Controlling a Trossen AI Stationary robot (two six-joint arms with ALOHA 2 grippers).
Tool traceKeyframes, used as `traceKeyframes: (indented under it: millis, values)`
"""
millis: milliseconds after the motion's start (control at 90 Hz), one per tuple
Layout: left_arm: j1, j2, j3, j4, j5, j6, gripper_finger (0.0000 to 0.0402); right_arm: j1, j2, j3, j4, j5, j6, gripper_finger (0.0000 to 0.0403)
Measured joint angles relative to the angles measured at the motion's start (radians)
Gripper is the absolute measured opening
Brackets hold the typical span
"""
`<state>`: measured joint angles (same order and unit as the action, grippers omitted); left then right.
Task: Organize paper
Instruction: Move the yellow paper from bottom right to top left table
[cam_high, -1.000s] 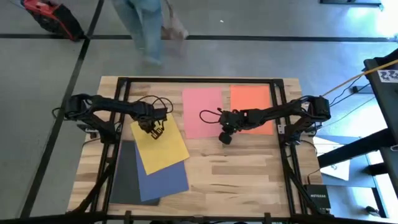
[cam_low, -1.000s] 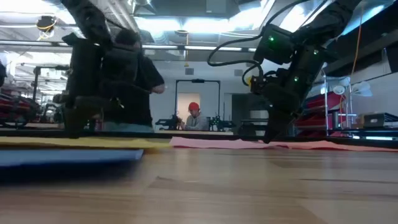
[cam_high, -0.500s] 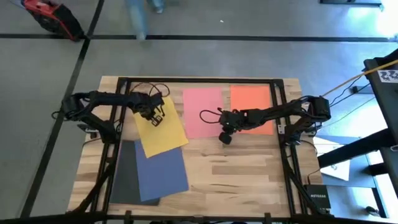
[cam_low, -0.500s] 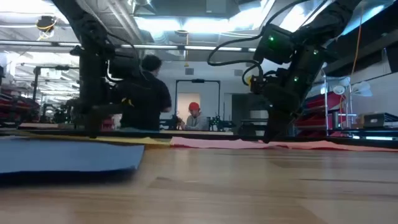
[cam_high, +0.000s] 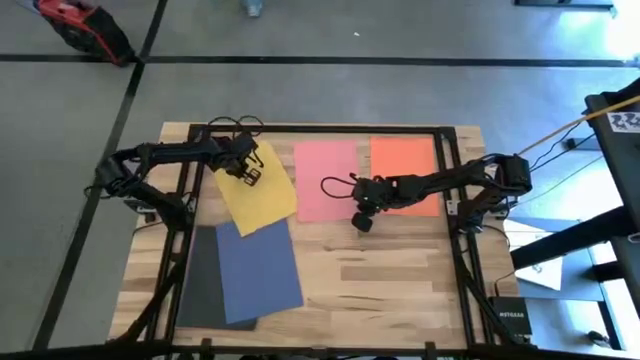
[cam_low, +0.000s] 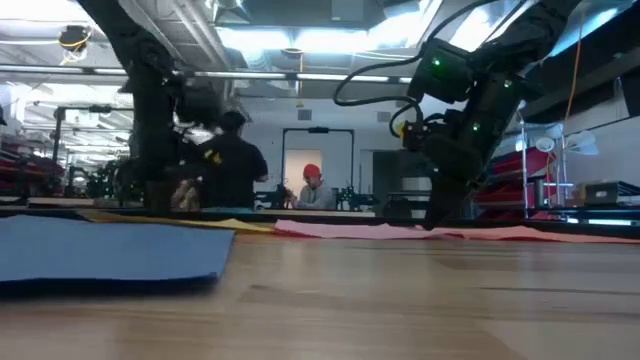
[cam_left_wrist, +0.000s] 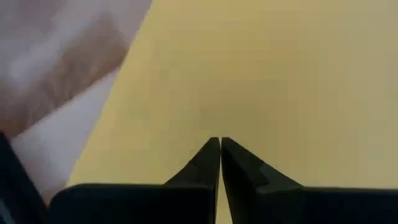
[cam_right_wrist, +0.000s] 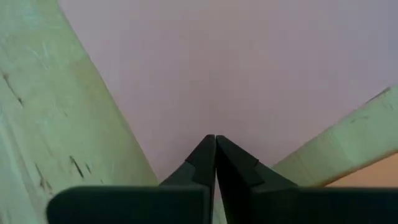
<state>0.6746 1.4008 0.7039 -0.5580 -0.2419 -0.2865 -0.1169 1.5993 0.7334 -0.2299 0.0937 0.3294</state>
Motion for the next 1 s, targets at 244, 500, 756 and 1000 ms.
traceKeyframes:
  millis: [244, 500, 756, 1000]
  values:
    - [-0.131, -0.078, 0.002, -0.161, 0.077, -0.139, 0.0000, 0.000, 0.000, 0.000, -0.001, 0.000, 0.005, 0.0000]
    - [-0.160, -0.033, -0.021, -0.299, 0.010, -0.261, 0.0000, 0.000, 0.000, 0.000, -0.001, 0.000, 0.006, 0.0000]
    - [-0.103, 0.033, -0.082, -0.282, -0.030, -0.232, 0.0000, 0.000, 0.000, 0.000, 0.000, 0.000, 0.005, 0.0000]
    - [-0.017, 0.041, -0.056, -0.248, -0.217, -0.159, 0.0000, 0.000, 0.000, 0.000, 0.000, 0.000, 0.005, 0.0000]
